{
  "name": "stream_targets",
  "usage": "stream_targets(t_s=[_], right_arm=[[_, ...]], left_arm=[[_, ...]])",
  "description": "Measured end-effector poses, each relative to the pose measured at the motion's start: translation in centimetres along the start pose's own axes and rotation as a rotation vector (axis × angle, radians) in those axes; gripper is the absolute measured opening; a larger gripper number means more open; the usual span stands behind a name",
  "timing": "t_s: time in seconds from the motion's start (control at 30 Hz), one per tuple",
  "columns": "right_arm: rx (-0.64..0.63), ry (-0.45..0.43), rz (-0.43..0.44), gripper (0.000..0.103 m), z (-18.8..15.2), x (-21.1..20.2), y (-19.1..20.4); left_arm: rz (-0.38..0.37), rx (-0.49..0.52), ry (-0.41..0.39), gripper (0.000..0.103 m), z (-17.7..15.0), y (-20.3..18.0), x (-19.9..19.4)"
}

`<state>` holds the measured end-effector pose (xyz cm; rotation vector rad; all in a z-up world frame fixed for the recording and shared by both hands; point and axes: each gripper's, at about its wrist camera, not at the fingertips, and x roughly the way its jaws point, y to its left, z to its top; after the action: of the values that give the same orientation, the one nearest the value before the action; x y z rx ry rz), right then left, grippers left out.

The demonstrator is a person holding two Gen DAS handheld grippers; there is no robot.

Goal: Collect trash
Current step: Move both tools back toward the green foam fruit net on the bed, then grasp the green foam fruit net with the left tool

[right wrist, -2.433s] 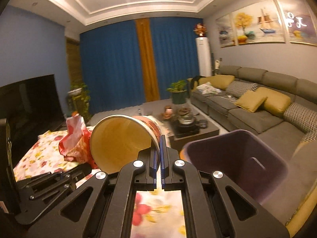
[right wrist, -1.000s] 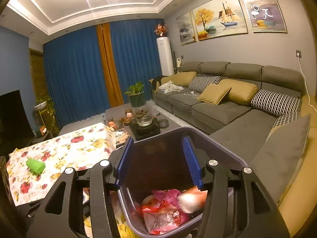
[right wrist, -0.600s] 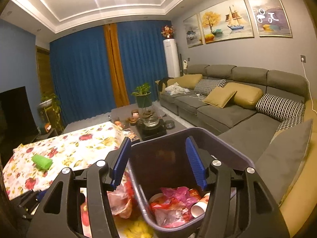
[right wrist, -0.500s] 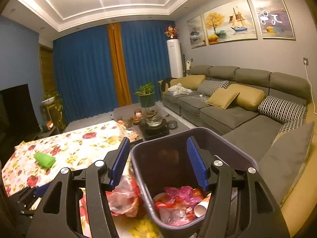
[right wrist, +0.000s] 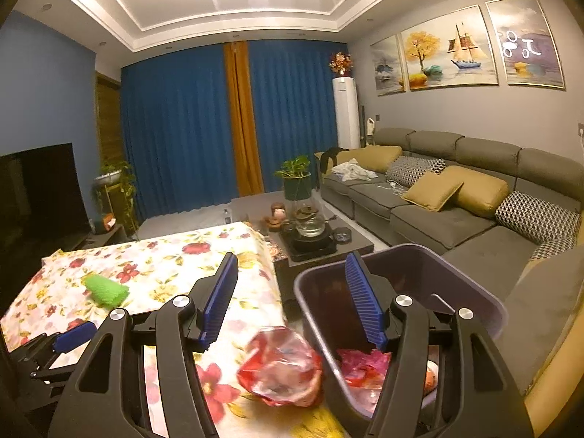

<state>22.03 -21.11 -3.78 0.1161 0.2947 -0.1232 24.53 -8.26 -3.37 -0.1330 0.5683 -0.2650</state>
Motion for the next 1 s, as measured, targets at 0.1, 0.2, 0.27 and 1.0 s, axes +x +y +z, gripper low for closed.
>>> stream_targets(t_s=[0.1,0.2,0.27,1.0], right_arm=[[-0.01,0.002,0.019,0.063,0.0,0.5,1.3],[-0.024,0.004,0.036,0.067,-0.1,1.1,2.7],[-0.032,0.007,0.052,0.069,-0.1,1.5,3.6],[-0.091,0.065,0.192,0.074,0.2,8.2,13.4]], left_arm=[[0.03,-0.019,-0.011,0.077,0.4,1.5,-0.4],[0.079,-0.039,-0.02,0.077,1.1,3.6,-0.5],[0.122,-0.042,-0.029,0.077,1.4,5.0,-0.5],[0.456,-0.231,-0.032,0.077,5.3,18.2,5.6]])
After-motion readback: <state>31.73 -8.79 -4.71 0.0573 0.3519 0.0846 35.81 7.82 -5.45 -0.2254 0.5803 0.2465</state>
